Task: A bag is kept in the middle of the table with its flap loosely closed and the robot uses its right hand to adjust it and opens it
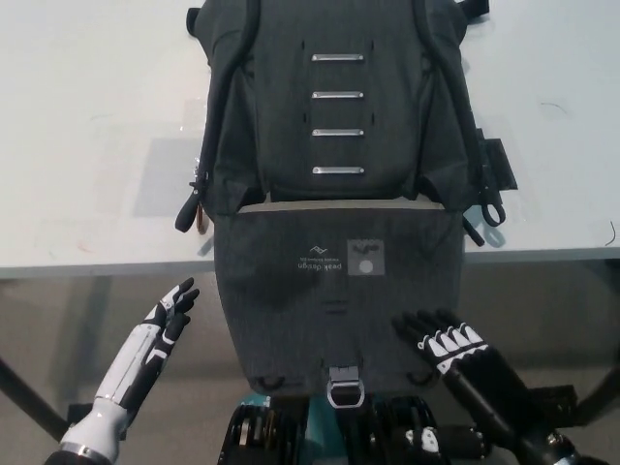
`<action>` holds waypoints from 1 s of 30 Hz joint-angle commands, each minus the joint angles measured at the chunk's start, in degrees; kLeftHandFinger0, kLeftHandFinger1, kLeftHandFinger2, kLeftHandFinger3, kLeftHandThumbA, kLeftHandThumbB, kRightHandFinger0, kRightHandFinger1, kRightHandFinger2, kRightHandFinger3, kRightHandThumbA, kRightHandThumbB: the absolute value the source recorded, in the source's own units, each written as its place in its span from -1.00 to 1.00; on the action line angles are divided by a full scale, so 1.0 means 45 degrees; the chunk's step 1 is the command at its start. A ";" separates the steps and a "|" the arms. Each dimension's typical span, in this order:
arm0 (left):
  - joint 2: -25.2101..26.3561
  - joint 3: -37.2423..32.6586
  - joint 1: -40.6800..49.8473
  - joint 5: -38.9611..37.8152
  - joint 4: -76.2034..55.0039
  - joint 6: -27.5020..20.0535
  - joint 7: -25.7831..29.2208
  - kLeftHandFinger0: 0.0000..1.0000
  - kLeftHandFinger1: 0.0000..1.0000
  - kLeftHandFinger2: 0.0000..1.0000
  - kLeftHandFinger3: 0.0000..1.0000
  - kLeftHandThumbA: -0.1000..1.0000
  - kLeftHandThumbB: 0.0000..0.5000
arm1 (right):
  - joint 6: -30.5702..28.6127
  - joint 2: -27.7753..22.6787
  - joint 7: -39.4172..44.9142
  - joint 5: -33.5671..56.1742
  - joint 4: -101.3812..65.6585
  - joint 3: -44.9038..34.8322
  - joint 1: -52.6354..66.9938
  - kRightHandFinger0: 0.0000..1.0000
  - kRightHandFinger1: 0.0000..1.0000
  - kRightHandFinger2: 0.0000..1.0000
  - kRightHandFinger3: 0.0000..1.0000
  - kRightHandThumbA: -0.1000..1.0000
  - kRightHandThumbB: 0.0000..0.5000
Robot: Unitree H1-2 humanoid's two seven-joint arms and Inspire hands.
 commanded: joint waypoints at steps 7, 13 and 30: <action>0.0413 0.0077 -0.0519 0.0052 -0.0155 0.0097 -0.0295 1.00 1.00 1.00 1.00 1.00 -0.01 | -0.2328 -0.0826 0.1062 0.7979 -0.0320 -0.3881 0.1003 1.00 1.00 1.00 1.00 1.00 0.50; 0.0449 0.0070 -0.0565 0.0035 -0.0153 0.0116 -0.0356 1.00 1.00 1.00 1.00 1.00 0.02 | -0.2705 0.0612 0.1090 1.0488 0.0378 -0.5046 0.1363 1.00 1.00 1.00 1.00 1.00 0.39; 0.0455 0.0093 -0.0447 0.0130 -0.0023 -0.0115 -0.0318 1.00 1.00 1.00 1.00 1.00 -0.02 | -0.2032 0.3535 0.2821 1.3322 0.0900 -0.5672 0.2161 1.00 1.00 1.00 1.00 1.00 0.09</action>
